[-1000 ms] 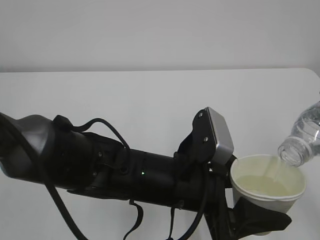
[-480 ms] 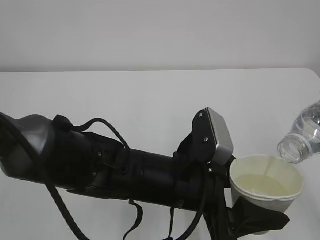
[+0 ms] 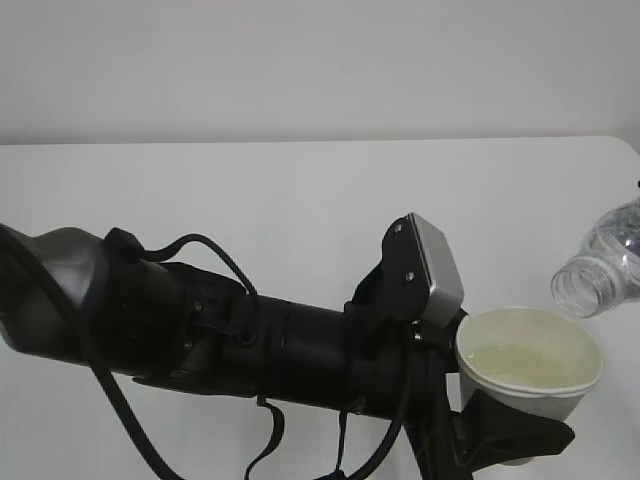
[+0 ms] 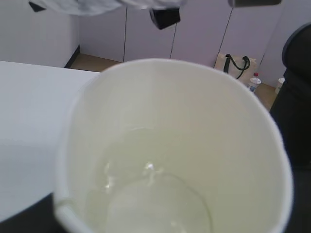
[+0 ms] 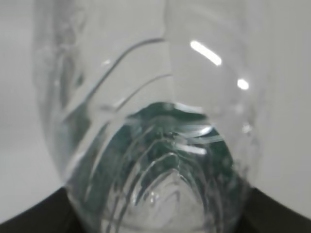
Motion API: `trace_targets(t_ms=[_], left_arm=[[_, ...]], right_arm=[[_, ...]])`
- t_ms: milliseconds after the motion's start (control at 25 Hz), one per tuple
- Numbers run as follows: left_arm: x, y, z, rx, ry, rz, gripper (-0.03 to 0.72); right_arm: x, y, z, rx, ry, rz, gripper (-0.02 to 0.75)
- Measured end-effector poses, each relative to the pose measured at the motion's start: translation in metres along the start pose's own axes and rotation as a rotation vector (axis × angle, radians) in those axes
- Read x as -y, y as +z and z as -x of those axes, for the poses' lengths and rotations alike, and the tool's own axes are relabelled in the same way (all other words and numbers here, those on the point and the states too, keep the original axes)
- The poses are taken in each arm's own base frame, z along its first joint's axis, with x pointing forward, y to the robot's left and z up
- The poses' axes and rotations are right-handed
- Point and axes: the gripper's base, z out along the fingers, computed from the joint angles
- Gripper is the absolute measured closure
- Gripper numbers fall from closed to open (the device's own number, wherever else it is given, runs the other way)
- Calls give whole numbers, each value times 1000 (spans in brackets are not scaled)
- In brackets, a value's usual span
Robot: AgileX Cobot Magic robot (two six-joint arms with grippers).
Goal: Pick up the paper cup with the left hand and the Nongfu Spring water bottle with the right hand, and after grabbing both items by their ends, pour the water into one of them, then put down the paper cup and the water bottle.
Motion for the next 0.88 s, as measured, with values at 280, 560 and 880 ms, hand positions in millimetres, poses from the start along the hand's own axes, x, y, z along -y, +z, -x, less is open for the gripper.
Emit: trace_targets(t_ms=[280,560,880], left_arm=[[0,0,0,0,0,0,225],[0,0,0,1,-2,2,225],[-1,0,1,12,-15,15,225]], right_arm=[[0,0,0,3,51,-2,320],[1,0,0,3,116,-8,320],[1,0,0,3,240,-13,320]])
